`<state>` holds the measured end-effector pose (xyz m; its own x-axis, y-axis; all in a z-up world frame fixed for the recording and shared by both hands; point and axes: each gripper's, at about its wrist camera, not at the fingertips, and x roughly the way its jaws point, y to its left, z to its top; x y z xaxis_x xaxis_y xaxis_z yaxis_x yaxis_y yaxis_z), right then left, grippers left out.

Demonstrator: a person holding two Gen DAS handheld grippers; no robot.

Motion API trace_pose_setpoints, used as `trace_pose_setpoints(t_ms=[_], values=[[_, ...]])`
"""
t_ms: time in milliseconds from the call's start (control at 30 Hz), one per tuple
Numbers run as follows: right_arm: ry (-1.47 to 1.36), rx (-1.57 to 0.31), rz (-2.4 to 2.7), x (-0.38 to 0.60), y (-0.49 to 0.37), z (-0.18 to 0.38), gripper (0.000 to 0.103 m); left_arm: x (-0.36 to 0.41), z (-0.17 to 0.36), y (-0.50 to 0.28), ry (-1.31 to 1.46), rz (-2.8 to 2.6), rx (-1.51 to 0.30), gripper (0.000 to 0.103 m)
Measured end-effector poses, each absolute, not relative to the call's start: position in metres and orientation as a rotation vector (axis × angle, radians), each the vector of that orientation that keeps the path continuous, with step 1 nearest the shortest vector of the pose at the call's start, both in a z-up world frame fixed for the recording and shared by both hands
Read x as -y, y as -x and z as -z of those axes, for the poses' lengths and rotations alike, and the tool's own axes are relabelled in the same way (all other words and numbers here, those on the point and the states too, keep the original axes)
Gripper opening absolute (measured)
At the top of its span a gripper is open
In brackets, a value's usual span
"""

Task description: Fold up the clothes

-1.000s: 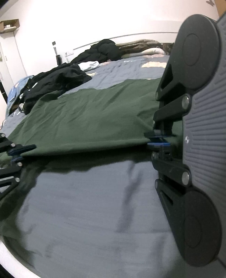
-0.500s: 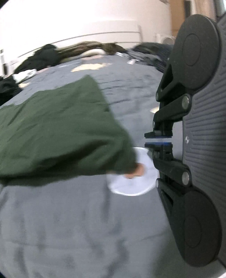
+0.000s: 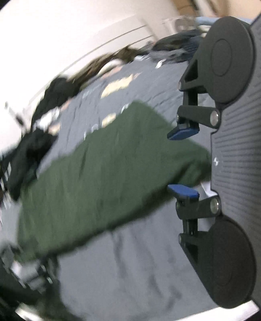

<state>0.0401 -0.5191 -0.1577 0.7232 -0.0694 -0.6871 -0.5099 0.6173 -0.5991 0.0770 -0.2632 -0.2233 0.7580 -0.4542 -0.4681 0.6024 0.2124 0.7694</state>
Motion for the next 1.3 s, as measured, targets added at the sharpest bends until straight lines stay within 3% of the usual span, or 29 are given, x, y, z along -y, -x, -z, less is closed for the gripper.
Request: trace_pose_setpoints(t_ms=[67, 167, 233, 333, 567, 767, 800, 900, 933, 1167, 1267, 1300], values=[[0.928, -0.754, -0.297, 0.517, -0.046, 0.169, 0.049, 0.275, 0.231, -0.072, -1.174, 0.741, -0.107, 0.064], [0.961, -0.78, -0.273, 0.519, -0.056, 0.182, 0.049, 0.285, 0.238, -0.069, -1.178, 0.768, -0.096, 0.041], [0.979, -0.789, -0.26, 0.523, -0.063, 0.189, 0.049, 0.289, 0.239, -0.071, -1.168, 0.782, -0.113, 0.013], [1.028, -0.799, -0.251, 0.526, -0.07, 0.198, 0.049, 0.286, 0.219, -0.085, -1.025, 0.8, -0.213, 0.005], [1.129, -0.779, -0.304, 0.518, -0.071, 0.209, 0.056, 0.263, 0.159, -0.113, -0.694, 0.816, -0.317, 0.004], [1.235, -0.755, -0.362, 0.514, -0.061, 0.22, 0.057, 0.261, 0.156, -0.115, -0.686, 0.838, -0.343, 0.004], [1.267, -0.743, -0.38, 0.514, -0.057, 0.223, 0.054, 0.262, 0.156, -0.116, -0.698, 0.841, -0.344, 0.004], [1.413, -0.699, -0.414, 0.519, -0.048, 0.233, 0.021, 0.265, 0.165, -0.109, -0.755, 0.855, -0.349, 0.004], [1.465, -0.67, -0.412, 0.522, -0.045, 0.233, 0.017, 0.266, 0.169, -0.107, -0.774, 0.86, -0.351, 0.004], [1.58, -0.396, -0.237, 0.537, -0.039, 0.202, 0.01, 0.264, 0.169, -0.109, -0.749, 0.866, -0.37, 0.004], [1.591, -0.548, -0.371, 0.535, -0.036, 0.211, 0.012, 0.269, 0.179, -0.106, -0.796, 0.876, -0.391, 0.004], [1.589, -0.644, -0.422, 0.533, -0.036, 0.218, 0.017, 0.27, 0.182, -0.106, -0.809, 0.877, -0.396, 0.004]])
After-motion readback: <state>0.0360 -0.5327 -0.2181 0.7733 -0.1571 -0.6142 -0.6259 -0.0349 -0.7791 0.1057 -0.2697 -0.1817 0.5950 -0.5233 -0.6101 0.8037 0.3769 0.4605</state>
